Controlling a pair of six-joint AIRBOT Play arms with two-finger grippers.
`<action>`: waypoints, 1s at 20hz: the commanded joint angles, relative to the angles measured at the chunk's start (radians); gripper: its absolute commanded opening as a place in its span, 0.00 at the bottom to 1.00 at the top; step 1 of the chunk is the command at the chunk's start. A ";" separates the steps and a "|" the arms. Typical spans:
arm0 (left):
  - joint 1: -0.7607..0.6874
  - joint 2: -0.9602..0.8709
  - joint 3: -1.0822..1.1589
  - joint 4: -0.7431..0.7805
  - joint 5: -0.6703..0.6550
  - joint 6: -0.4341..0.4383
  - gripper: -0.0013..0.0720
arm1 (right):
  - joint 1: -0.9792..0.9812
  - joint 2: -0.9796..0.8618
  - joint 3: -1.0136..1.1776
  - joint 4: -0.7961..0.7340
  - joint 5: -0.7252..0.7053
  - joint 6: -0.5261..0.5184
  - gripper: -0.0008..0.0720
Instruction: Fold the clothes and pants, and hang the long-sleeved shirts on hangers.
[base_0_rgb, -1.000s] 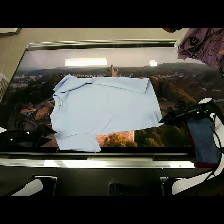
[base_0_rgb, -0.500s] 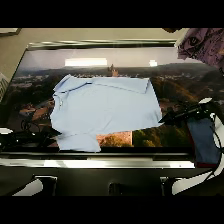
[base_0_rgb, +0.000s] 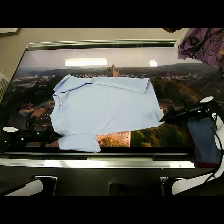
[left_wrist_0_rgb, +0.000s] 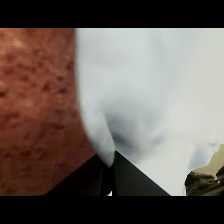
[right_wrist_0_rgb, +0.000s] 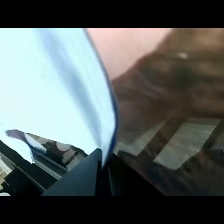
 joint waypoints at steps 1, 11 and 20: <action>-0.006 -0.002 0.073 -0.026 -0.055 0.003 0.04 | 0.021 0.064 0.001 0.058 -0.023 -0.018 0.05; -0.086 -0.002 1.180 0.103 -0.069 -0.187 0.04 | 0.217 0.293 0.613 0.061 -0.198 0.195 0.05; -0.023 0.376 1.484 0.353 -0.031 -0.324 0.04 | 0.217 0.769 0.895 -0.110 -0.266 0.250 0.05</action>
